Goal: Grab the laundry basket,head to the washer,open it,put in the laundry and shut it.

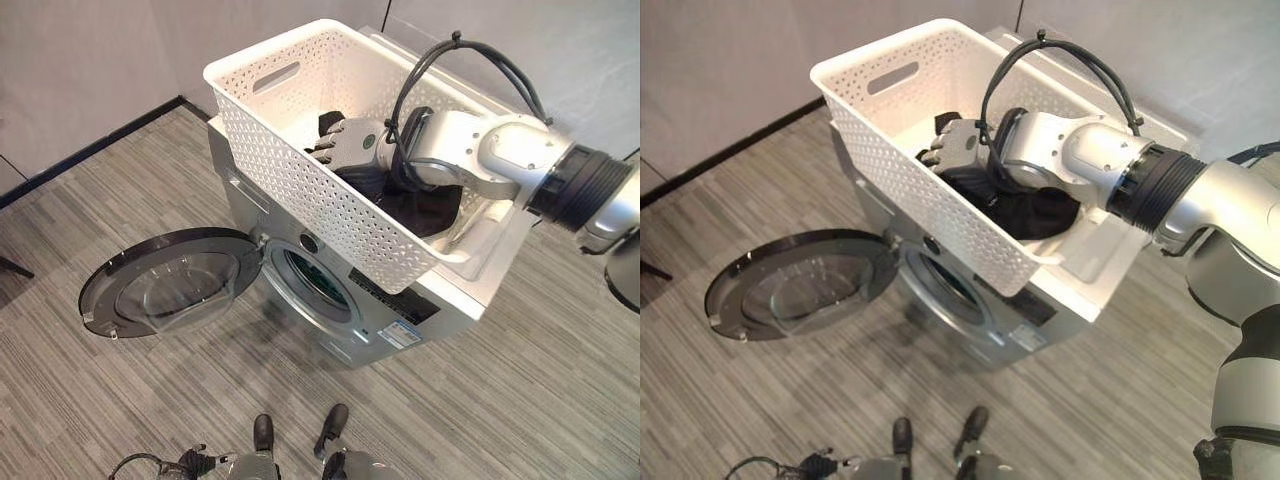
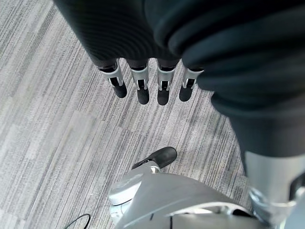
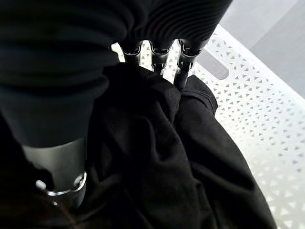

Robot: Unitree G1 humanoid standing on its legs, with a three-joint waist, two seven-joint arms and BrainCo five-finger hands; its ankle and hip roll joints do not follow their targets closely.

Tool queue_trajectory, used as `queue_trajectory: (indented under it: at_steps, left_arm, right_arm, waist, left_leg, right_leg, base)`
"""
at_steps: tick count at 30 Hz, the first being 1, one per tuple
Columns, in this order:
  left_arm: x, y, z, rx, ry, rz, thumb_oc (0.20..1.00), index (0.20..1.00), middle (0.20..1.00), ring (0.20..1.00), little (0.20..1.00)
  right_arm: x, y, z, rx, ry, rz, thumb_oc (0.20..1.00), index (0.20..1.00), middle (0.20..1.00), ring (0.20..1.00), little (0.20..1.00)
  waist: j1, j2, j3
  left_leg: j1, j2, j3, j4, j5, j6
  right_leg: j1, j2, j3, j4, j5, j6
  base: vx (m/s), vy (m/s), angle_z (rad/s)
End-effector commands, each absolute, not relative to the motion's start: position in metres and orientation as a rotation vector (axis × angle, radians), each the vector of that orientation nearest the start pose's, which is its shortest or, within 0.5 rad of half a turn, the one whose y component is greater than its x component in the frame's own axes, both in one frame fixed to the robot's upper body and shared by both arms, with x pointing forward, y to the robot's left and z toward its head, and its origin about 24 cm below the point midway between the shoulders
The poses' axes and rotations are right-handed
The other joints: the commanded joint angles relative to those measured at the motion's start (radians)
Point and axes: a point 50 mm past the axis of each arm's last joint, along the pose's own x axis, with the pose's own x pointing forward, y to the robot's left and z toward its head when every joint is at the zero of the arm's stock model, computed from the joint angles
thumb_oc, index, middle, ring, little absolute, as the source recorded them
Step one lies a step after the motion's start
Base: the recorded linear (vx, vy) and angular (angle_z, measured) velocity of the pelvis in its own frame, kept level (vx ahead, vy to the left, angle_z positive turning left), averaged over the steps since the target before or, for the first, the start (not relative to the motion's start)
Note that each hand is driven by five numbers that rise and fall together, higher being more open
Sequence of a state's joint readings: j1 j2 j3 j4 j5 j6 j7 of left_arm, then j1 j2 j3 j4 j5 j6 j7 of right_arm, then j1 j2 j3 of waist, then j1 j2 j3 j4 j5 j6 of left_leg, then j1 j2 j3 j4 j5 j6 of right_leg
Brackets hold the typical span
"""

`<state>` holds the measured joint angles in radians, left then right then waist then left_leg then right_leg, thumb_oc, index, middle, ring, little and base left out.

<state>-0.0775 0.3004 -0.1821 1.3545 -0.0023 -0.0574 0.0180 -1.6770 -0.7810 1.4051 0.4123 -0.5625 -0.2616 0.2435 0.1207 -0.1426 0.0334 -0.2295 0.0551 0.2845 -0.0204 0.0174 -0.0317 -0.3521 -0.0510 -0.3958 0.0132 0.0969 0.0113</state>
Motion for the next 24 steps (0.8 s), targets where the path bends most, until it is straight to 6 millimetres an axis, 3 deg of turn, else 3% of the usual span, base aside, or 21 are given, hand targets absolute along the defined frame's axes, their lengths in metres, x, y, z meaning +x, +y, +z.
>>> queue_trajectory:
  at_steps: [1,2,4,7,8,9,10,14,15,16,17,20,21,24]
  left_arm:
    - [0.102,0.266,-0.152,0.387,1.221,0.087,1.0,1.0,1.0,1.0,1.0]
    - [0.101,0.265,-0.152,0.386,1.223,0.084,1.0,1.0,1.0,1.0,1.0]
    - [0.103,0.26,-0.153,0.38,1.216,0.058,1.0,1.0,1.0,1.0,1.0]
    - [0.104,0.259,-0.153,0.383,1.212,0.054,1.0,1.0,1.0,1.0,1.0]
    - [0.104,0.259,-0.153,0.384,1.212,0.052,1.0,1.0,1.0,1.0,1.0]
    - [0.105,0.259,-0.153,0.384,1.211,0.051,1.0,1.0,1.0,1.0,1.0]
    - [0.105,0.258,-0.153,0.387,1.209,0.044,1.0,1.0,1.0,1.0,1.0]
    - [0.108,0.256,-0.153,0.384,1.2,0.04,1.0,1.0,1.0,1.0,1.0]
    - [0.109,0.255,-0.153,0.382,1.197,0.037,1.0,1.0,1.0,1.0,1.0]
    - [0.11,0.254,-0.153,0.381,1.194,0.037,1.0,1.0,1.0,1.0,1.0]
    - [0.11,0.254,-0.153,0.378,1.192,0.038,1.0,1.0,1.0,1.0,1.0]
    - [0.111,0.253,-0.153,0.371,1.187,0.042,1.0,1.0,1.0,1.0,1.0]
    - [0.112,0.252,-0.153,0.371,1.183,0.043,1.0,1.0,1.0,1.0,1.0]
    - [0.114,0.252,-0.152,0.384,1.176,0.045,1.0,1.0,1.0,1.0,1.0]
  right_arm:
    - [0.378,-0.082,0.335,-2.293,-0.554,0.398,1.0,1.0,1.0,1.0,1.0]
    - [0.383,-0.089,0.334,-2.261,-0.507,0.377,1.0,1.0,1.0,1.0,1.0]
    - [0.407,-0.134,0.321,-2.132,-0.247,0.266,1.0,1.0,1.0,1.0,1.0]
    - [0.41,-0.142,0.315,-2.09,-0.202,0.264,1.0,1.0,1.0,1.0,1.0]
    - [0.412,-0.145,0.313,-2.075,-0.182,0.262,1.0,1.0,1.0,1.0,1.0]
    - [0.412,-0.145,0.313,-2.075,-0.182,0.261,1.0,1.0,1.0,1.0,1.0]
    - [0.413,-0.147,0.309,-2.06,-0.164,0.268,1.0,1.0,1.0,1.0,1.0]
    - [0.413,-0.145,0.303,-2.0,-0.161,0.303,1.0,1.0,1.0,1.0,1.0]
    - [0.412,-0.143,0.303,-1.98,-0.173,0.313,0.514,0.514,0.514,0.514,0.514]
    - [0.411,-0.141,0.303,-1.961,-0.19,0.322,0.423,0.423,0.423,0.423,0.423]
    - [0.41,-0.139,0.303,-1.94,-0.205,0.336,0.2,0.2,0.2,0.2,0.2]
    - [0.405,-0.128,0.307,-1.9,-0.276,0.367,0.2,0.2,0.2,0.2,0.2]
    - [0.402,-0.126,0.31,-1.873,-0.311,0.364,0.2,0.2,0.2,0.2,0.2]
    - [0.4,-0.127,0.316,-1.849,-0.369,0.332,0.2,0.2,0.2,0.2,0.2]
  waist:
    - [0.014,-0.084,0.058]
    - [0.013,-0.082,0.059]
    - [0.02,-0.066,0.072]
    - [0.024,-0.06,0.076]
    - [0.026,-0.056,0.073]
    - [0.025,-0.058,0.078]
    - [0.028,-0.053,0.074]
    - [0.032,-0.045,0.082]
    - [0.029,-0.047,0.088]
    - [0.028,-0.046,0.089]
    - [0.028,-0.047,0.089]
    - [0.025,-0.047,0.083]
    - [0.023,-0.049,0.086]
    - [0.019,-0.048,0.084]
  left_leg:
    - [-0.018,-0.028,-0.007,-0.067,0.078,-0.032]
    - [-0.022,-0.029,-0.008,-0.067,0.079,-0.032]
    - [-0.039,-0.032,-0.017,-0.067,0.088,-0.031]
    - [-0.044,-0.031,-0.019,-0.067,0.091,-0.031]
    - [-0.037,-0.028,-0.03,-0.067,0.069,-0.04]
    - [-0.047,-0.032,-0.021,-0.067,0.091,-0.031]
    - [-0.041,-0.029,-0.031,-0.067,0.07,-0.04]
    - [-0.049,-0.029,-0.032,-0.067,0.072,-0.042]
    - [-0.062,-0.033,-0.024,-0.067,0.097,-0.033]
    - [-0.063,-0.033,-0.025,-0.067,0.097,-0.033]
    - [-0.063,-0.032,-0.026,-0.067,0.096,-0.033]
    - [-0.052,-0.027,-0.033,-0.067,0.073,-0.042]
    - [-0.061,-0.03,-0.026,-0.067,0.096,-0.033]
    - [-0.055,-0.027,-0.028,-0.067,0.095,-0.036]
  right_leg:
    - [0.109,-0.151,0.054,-0.1,0.126,0.16]
    - [0.106,-0.151,0.055,-0.1,0.127,0.159]
    - [0.094,-0.153,0.055,-0.1,0.129,0.157]
    - [0.091,-0.155,0.055,-0.1,0.13,0.157]
    - [0.098,-0.151,0.064,-0.1,0.114,0.168]
    - [0.089,-0.156,0.054,-0.1,0.131,0.157]
    - [0.095,-0.152,0.064,-0.1,0.115,0.168]
    - [0.087,-0.152,0.063,-0.1,0.116,0.168]
    - [0.076,-0.157,0.054,-0.1,0.134,0.157]
    - [0.074,-0.157,0.055,-0.1,0.134,0.157]
    - [0.073,-0.156,0.057,-0.1,0.134,0.156]
    - [0.083,-0.148,0.069,-0.1,0.115,0.165]
    - [0.073,-0.151,0.062,-0.1,0.13,0.154]
    - [0.081,-0.151,0.06,-0.1,0.127,0.154]
  base:
    - [0.0,0.0,0.0]
    - [-0.03,-0.006,0.03]
    - [-0.03,-0.009,0.06]
    - [0.01,-0.006,0.04]
    - [0.0,0.0,0.0]
    - [0.07,-0.002,0.0]
    - [0.0,0.0,0.0]
    - [0.0,-0.005,0.01]
    - [-0.09,-0.006,0.02]
    - [-0.09,-0.004,0.03]
    - [0.0,0.0,0.0]
    - [0.03,-0.004,0.0]
    - [0.0,0.0,0.0]
    - [-0.03,-0.009,0.01]
